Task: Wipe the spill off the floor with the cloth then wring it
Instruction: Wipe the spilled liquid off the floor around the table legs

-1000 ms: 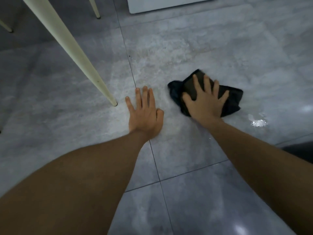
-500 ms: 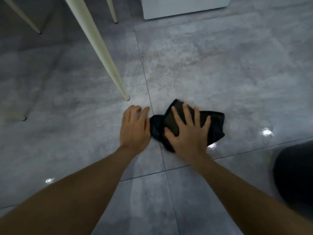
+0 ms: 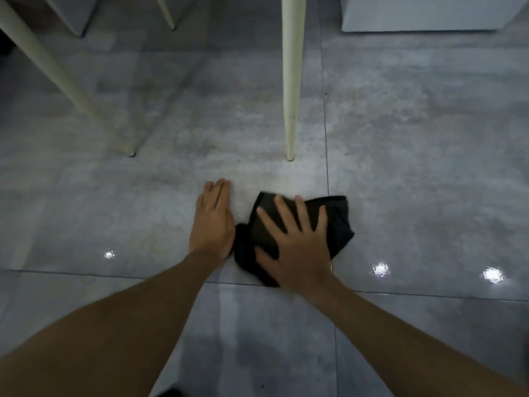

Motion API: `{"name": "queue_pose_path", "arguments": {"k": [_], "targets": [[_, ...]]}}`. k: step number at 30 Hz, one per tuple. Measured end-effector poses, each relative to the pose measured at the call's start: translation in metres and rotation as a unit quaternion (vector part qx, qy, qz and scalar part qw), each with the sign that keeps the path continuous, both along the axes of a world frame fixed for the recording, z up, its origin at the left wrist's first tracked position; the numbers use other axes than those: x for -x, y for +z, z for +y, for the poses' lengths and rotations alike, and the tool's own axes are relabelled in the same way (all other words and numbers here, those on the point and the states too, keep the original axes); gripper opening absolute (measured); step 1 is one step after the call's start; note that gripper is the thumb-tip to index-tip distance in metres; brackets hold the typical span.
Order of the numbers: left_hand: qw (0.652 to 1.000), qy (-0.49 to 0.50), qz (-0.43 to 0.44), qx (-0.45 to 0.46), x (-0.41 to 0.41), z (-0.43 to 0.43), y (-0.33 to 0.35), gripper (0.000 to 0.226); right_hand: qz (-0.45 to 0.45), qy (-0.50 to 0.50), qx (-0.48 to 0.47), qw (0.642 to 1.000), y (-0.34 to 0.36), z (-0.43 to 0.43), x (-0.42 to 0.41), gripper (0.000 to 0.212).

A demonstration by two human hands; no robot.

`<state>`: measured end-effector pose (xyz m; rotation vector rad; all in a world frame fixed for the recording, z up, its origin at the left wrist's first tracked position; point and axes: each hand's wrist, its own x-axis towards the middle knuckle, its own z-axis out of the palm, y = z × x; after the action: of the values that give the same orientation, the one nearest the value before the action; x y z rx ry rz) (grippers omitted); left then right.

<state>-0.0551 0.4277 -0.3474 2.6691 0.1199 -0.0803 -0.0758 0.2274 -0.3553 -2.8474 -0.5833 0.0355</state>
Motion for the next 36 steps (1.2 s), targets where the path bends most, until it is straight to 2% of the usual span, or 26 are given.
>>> {"name": "queue_pose_path", "arguments": {"k": [2,4,6,10,12,15,18,20,23,26,27,29,31,34,36], "targets": [[1.000,-0.007,0.005,0.016,0.002,0.014,0.002,0.061,-0.014,0.109,-0.001,0.994,-0.006,-0.008,0.031,0.074],[0.999,-0.025,-0.004,-0.022,0.009,0.026,-0.001,0.056,-0.026,0.149,-0.002,0.988,-0.008,-0.022,0.032,0.076],[0.997,-0.005,0.005,-0.074,0.014,0.030,-0.005,0.053,-0.026,0.116,0.008,0.993,-0.007,-0.017,0.012,0.077],[0.990,0.006,0.035,-0.139,0.014,0.035,-0.012,0.058,0.015,-0.043,0.000,0.999,0.004,0.047,-0.034,0.077],[0.988,-0.004,0.047,-0.147,0.012,0.038,-0.013,0.063,0.023,-0.046,-0.007,0.999,0.006,0.065,-0.036,0.074],[0.991,0.003,0.045,-0.125,0.011,0.037,-0.011,0.062,0.013,0.017,0.008,1.000,0.006,0.048,-0.014,0.072],[0.999,0.030,0.034,-0.014,0.009,0.035,0.003,0.068,0.039,0.085,0.018,0.995,0.015,0.016,0.008,0.076],[1.000,0.003,0.000,0.027,0.011,0.030,0.018,0.078,0.064,0.024,-0.009,0.998,0.024,-0.001,0.005,0.078],[0.996,-0.088,-0.001,-0.001,0.025,0.001,0.029,0.081,0.084,-0.168,-0.009,0.982,0.034,-0.029,-0.008,0.090],[0.996,-0.077,0.013,0.039,0.039,-0.031,0.025,0.069,0.147,-0.195,0.037,0.969,0.039,-0.042,-0.005,0.108],[0.996,-0.069,0.014,0.058,0.038,-0.038,0.025,0.060,0.160,-0.189,0.019,0.969,0.039,-0.042,-0.002,0.106],[0.992,-0.086,0.035,0.086,0.029,-0.050,0.031,0.044,0.190,-0.201,-0.078,0.958,0.041,-0.043,0.000,0.094],[0.987,-0.139,0.042,0.064,0.015,-0.061,0.036,0.040,0.213,-0.214,-0.173,0.938,0.046,-0.047,0.000,0.077],[0.980,-0.185,0.043,0.061,-0.004,-0.083,0.044,0.040,0.197,-0.219,-0.206,0.933,0.056,-0.057,-0.002,0.053],[0.976,-0.200,0.044,0.069,-0.014,-0.099,0.049,0.039,0.165,-0.236,-0.211,0.934,0.063,-0.070,-0.005,0.045]]}}
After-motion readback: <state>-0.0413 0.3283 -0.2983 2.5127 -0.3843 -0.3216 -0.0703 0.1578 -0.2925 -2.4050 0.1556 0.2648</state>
